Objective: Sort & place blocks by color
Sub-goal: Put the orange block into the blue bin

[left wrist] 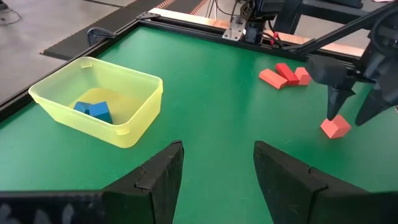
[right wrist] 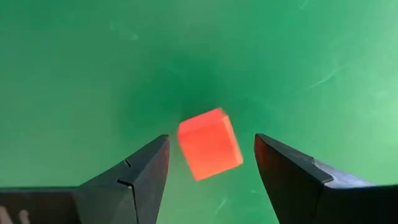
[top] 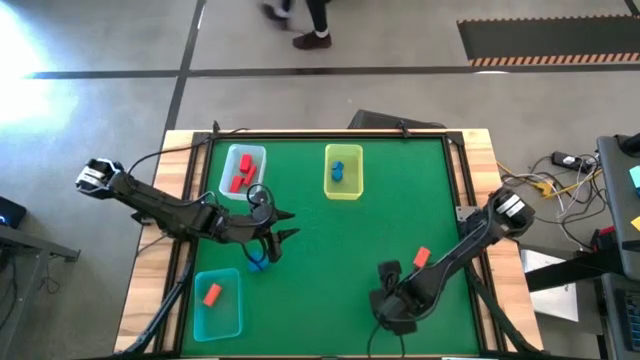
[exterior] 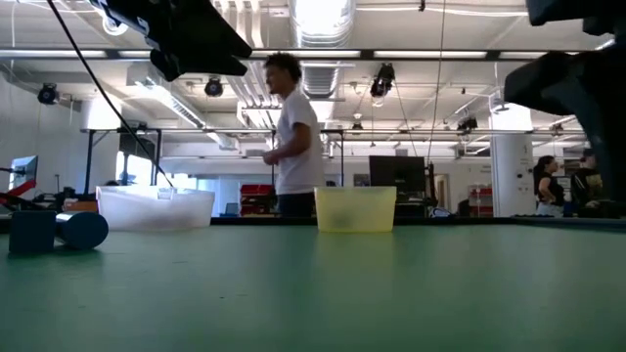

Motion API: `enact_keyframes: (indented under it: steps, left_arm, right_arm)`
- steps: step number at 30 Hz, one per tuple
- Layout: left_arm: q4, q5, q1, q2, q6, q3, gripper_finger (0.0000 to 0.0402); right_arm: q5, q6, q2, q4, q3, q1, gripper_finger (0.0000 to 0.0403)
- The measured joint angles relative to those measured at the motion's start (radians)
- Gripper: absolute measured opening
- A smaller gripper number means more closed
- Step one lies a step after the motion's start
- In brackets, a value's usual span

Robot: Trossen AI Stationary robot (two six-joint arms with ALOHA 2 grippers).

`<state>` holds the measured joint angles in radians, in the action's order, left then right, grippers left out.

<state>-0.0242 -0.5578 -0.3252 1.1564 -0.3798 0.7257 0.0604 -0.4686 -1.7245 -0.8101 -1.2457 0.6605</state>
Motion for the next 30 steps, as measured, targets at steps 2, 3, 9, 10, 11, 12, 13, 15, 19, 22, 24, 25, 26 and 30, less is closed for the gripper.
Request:
enact_keyframes:
  steps: [2, 3, 9, 10, 11, 12, 13, 15, 19, 22, 24, 25, 26, 30]
  left_arm:
    - [0.001, 0.0, 0.0, 0.0, 0.0, 0.001, 0.018]
    - [0.002, 0.0, 0.0, 0.0, 0.0, 0.001, 0.018]
    - [0.002, 0.0, 0.0, 0.0, -0.001, 0.001, 0.018]
    - [0.002, 0.0, 0.0, 0.0, -0.001, 0.001, 0.018]
    - [0.002, 0.0, 0.0, 0.0, -0.001, 0.001, 0.018]
    - [0.002, 0.0, 0.0, 0.0, -0.001, 0.001, 0.018]
    - [0.002, 0.0, 0.0, 0.0, -0.001, 0.001, 0.018]
    - [0.002, 0.0, 0.0, 0.001, -0.001, 0.001, 0.018]
    - [0.017, 0.0, 0.0, 0.001, 0.0, 0.001, 0.018]
    - [0.018, 0.0, 0.0, 0.001, 0.0, 0.001, 0.018]
    - [0.019, 0.0, 0.0, 0.001, 0.0, 0.001, 0.018]
    - [0.021, 0.0, 0.0, 0.001, 0.0, 0.001, 0.018]
    - [0.025, 0.0, 0.0, 0.001, 0.0, 0.001, 0.018]
    - [0.103, 0.0, -0.003, 0.016, 0.012, -0.005, 0.018]
  right_arm:
    - [-0.012, 0.001, -0.009, 0.0, 0.0, 0.002, 0.0224]
    - [-0.013, 0.001, -0.012, -0.001, 0.003, 0.002, 0.0224]
    - [-0.006, 0.018, -0.03, 0.003, 0.01, 0.003, 0.0224]
    - [-0.006, 0.022, -0.038, 0.007, 0.011, 0.003, 0.0224]
    - [-0.007, 0.025, -0.047, 0.012, 0.011, 0.003, 0.0224]
    - [-0.008, 0.029, -0.058, 0.012, 0.011, 0.003, 0.0224]
    - [-0.007, 0.036, -0.068, 0.011, 0.012, 0.003, 0.0224]
    - [-0.002, 0.038, -0.084, 0.011, 0.013, 0.003, 0.0224]
    - [0.02, 0.038, -0.087, 0.014, 0.013, 0.003, 0.0212]
    - [0.022, 0.038, -0.086, 0.016, 0.013, 0.003, 0.0178]
    - [0.024, 0.037, -0.084, 0.016, 0.013, 0.003, 0.0142]
    - [0.034, 0.038, -0.083, 0.016, 0.012, 0.003, 0.0123]
    - [0.046, 0.043, -0.083, 0.018, 0.012, 0.003, 0.0118]
    - [0.182, 0.112, -0.082, 0.065, 0.012, 0.001, 0.0118]
